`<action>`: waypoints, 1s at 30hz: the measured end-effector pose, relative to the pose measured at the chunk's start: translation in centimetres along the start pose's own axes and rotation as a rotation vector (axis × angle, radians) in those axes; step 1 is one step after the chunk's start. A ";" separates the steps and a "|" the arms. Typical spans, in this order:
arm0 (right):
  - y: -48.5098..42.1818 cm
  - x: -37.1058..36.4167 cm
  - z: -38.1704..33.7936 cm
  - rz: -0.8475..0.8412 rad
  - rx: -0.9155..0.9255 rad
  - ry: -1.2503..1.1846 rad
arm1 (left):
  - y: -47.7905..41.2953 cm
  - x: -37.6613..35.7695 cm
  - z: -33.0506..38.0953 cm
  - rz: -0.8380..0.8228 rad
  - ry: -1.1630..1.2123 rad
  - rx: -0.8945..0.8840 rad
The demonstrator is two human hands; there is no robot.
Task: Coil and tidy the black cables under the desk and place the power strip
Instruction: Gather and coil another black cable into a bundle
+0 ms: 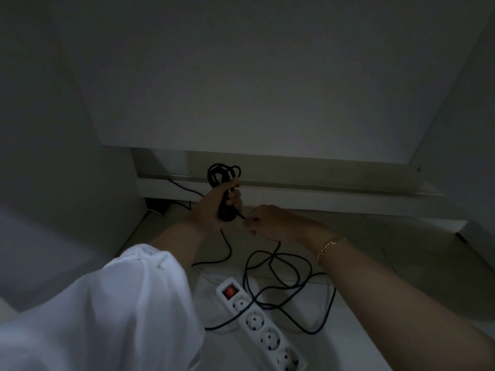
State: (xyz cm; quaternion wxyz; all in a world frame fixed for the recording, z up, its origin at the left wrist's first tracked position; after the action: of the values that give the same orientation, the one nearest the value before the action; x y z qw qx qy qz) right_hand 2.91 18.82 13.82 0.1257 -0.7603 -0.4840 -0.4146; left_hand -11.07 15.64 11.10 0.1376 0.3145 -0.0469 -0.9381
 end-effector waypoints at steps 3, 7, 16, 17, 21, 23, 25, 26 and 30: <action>-0.3 0.4 0.4 -0.053 -0.022 0.105 | 0.1 0.2 -0.1 -0.001 -0.154 0.077; 0.1 2.4 0.4 -0.007 -0.002 0.042 | -0.1 0.7 -0.5 0.031 -0.273 0.095; 0.3 2.1 1.3 0.092 0.153 0.110 | -0.7 -0.8 -1.3 0.027 -0.336 0.042; 0.2 1.9 1.6 0.107 0.152 0.118 | -0.6 -1.1 -1.4 0.009 -0.347 0.060; 0.2 1.8 2.3 0.290 0.097 0.096 | -0.8 -1.3 -1.9 -0.088 -0.408 0.110; 0.3 2.2 2.2 0.378 0.076 0.019 | -0.7 -1.4 -2.3 -0.133 -0.470 0.119; 0.3 2.3 1.9 0.383 0.066 0.069 | -0.4 -1.7 -2.7 -0.139 -0.506 0.103; 0.3 2.3 1.9 0.388 0.062 0.097 | -0.3 -1.8 -2.7 -0.130 -0.510 0.092; -0.2 2.1 2.3 0.440 0.020 0.005 | -0.3 -1.7 -2.2 -0.062 -0.591 0.022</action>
State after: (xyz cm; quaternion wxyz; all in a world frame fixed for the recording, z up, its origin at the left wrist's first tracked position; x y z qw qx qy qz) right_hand 4.25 21.58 13.92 0.2220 -0.8453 -0.3101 -0.3741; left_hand -8.53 16.43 10.29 0.0858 0.0305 -0.0853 -0.9922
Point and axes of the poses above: each hand's wrist, its own y-axis away from the middle knuckle, its own x-axis out of the back of the hand, z = x × y, the point moved 1 cm from there along -y, towards the middle knuckle, and after that the axes turned 4 degrees about -y, right-handed, at the moved point
